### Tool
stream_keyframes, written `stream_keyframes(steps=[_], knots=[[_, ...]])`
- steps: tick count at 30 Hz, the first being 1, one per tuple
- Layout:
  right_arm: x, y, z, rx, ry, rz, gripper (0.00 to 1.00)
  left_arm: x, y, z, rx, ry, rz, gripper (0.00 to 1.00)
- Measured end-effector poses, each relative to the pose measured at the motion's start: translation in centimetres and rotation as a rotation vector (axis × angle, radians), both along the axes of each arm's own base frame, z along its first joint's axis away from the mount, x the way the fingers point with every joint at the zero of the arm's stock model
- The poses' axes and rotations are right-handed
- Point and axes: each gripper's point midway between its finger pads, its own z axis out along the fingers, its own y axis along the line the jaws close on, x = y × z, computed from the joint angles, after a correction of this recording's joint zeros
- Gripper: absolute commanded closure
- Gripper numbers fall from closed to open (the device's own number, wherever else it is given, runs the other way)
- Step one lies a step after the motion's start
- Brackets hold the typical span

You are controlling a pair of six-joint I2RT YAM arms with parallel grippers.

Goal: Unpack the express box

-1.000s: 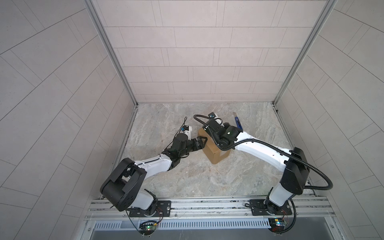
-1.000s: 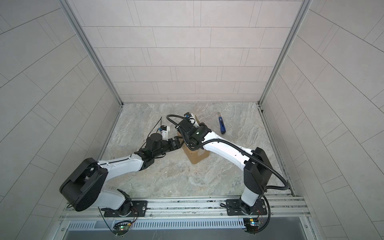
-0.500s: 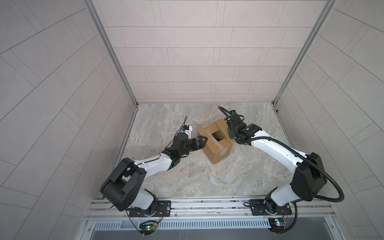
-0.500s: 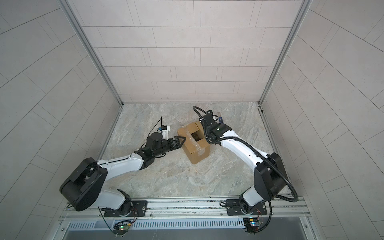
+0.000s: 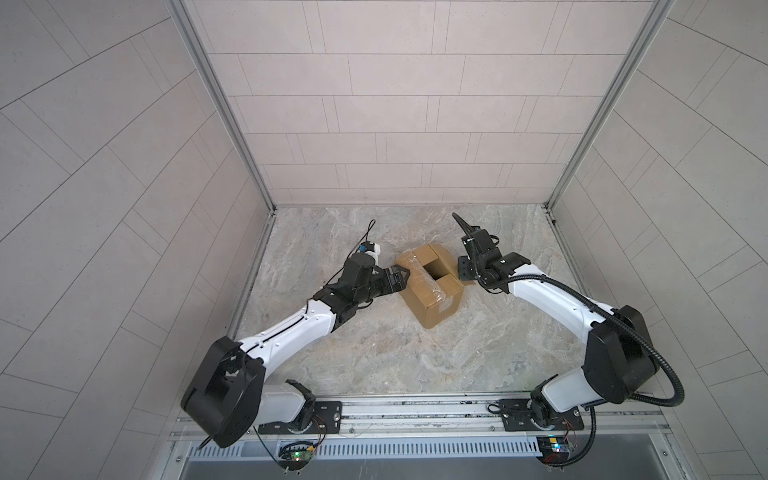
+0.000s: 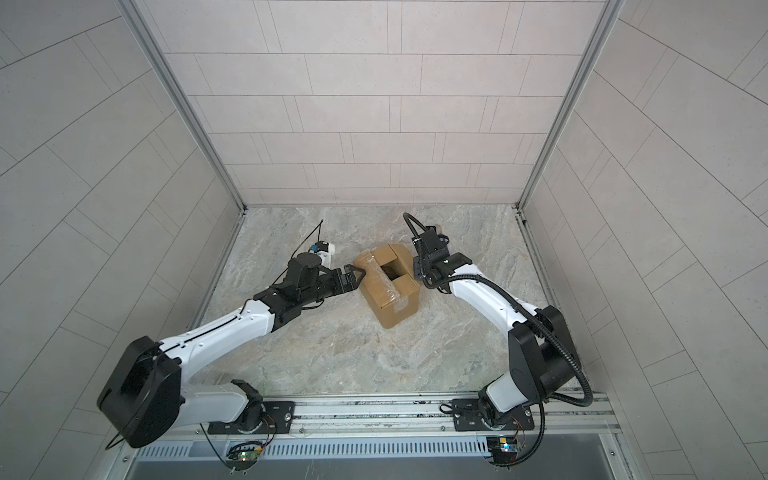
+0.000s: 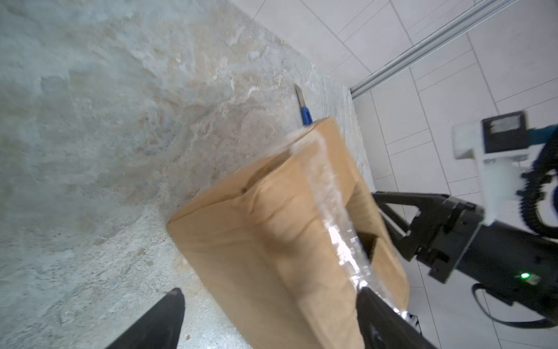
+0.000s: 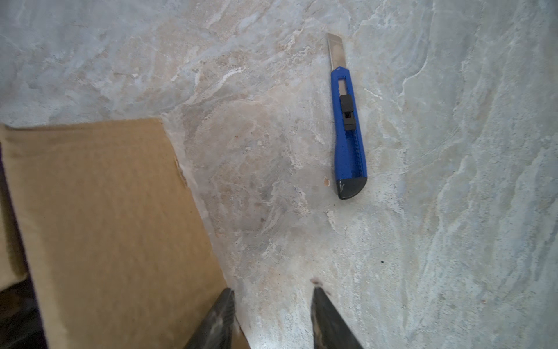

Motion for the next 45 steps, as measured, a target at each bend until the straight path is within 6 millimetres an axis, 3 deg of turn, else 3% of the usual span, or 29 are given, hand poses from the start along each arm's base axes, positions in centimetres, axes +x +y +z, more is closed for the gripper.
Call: stream_keyframes(steps=[4,8,15,24,33,38,45], knots=[[-0.6,1.8,-0.9,0.117,0.015,0.018,0.55,0.1,-0.3,2.7,0.068,-0.018,0.005,0.06],[-1.7,2.6,-2.4,0.214,0.039,0.005,0.55,-0.5,-1.4,3.7,0.167,-0.004,-0.011,0.06],[-3.9,3.7,-3.2,0.301,0.061,0.004,0.55,-1.2,-0.9,1.4,0.407,0.084,-0.012,0.06],[-4.3,4.3,-2.5,0.351,0.033,0.003,0.54,-1.6,1.4,0.9,0.628,0.104,0.016,0.07],[-4.6,2.7,3.9,0.355,-0.149,0.01,0.53,-1.0,1.6,-1.2,0.739,0.142,0.004,0.09],[-5.4,2.1,7.3,0.389,-0.234,0.021,0.52,-0.6,1.5,-2.1,0.772,0.161,-0.005,0.2],[-5.5,4.5,12.9,0.512,-0.287,0.124,0.52,-0.5,1.3,-1.7,0.771,0.152,-0.012,0.39]])
